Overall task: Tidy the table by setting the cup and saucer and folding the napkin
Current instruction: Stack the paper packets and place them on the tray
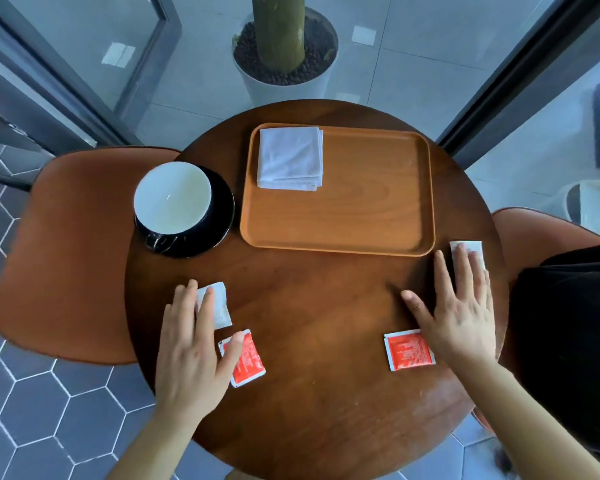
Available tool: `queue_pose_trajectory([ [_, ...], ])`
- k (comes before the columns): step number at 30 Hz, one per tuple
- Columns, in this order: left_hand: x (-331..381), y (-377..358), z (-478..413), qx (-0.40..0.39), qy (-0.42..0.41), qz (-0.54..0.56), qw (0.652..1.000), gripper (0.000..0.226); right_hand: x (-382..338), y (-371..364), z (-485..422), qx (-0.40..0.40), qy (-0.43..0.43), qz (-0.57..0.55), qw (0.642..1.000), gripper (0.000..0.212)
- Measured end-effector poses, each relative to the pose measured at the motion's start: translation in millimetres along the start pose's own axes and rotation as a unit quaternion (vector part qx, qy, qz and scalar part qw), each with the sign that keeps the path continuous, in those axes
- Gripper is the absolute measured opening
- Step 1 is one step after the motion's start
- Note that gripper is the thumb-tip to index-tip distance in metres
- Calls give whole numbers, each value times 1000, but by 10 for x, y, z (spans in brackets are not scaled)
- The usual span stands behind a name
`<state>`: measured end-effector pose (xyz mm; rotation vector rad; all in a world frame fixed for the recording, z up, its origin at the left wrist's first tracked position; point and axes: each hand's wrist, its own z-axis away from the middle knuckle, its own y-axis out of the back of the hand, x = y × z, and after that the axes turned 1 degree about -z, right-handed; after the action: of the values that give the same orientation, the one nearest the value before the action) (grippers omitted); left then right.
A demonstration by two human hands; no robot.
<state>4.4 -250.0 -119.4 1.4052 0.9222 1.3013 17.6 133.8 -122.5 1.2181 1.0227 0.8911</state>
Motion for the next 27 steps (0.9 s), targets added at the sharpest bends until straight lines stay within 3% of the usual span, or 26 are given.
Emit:
queue_pose_trajectory([
  [4, 28, -72, 51, -35, -32, -73, 996, 77, -91, -72, 189, 22, -9, 16, 1000, 85],
  [11, 464, -119, 60, -67, -69, -78, 992, 76, -723, -180, 522, 63, 0, 2, 998, 59],
  [16, 810, -135, -65, -88, -124, -66, 986, 73, -1153, -133, 506, 66, 74, -72, 992, 45],
  [20, 665, -141, 43, -76, -133, -15, 988, 75, -951, -96, 660, 55, 116, -141, 982, 58],
  [24, 427, -191, 203, -86, -157, -69, 981, 94, -594, -107, 786, -23, 143, -47, 988, 89],
  [27, 527, -222, 197, -87, -165, -97, 978, 95, -633, -113, 787, -33, 205, 16, 978, 85],
])
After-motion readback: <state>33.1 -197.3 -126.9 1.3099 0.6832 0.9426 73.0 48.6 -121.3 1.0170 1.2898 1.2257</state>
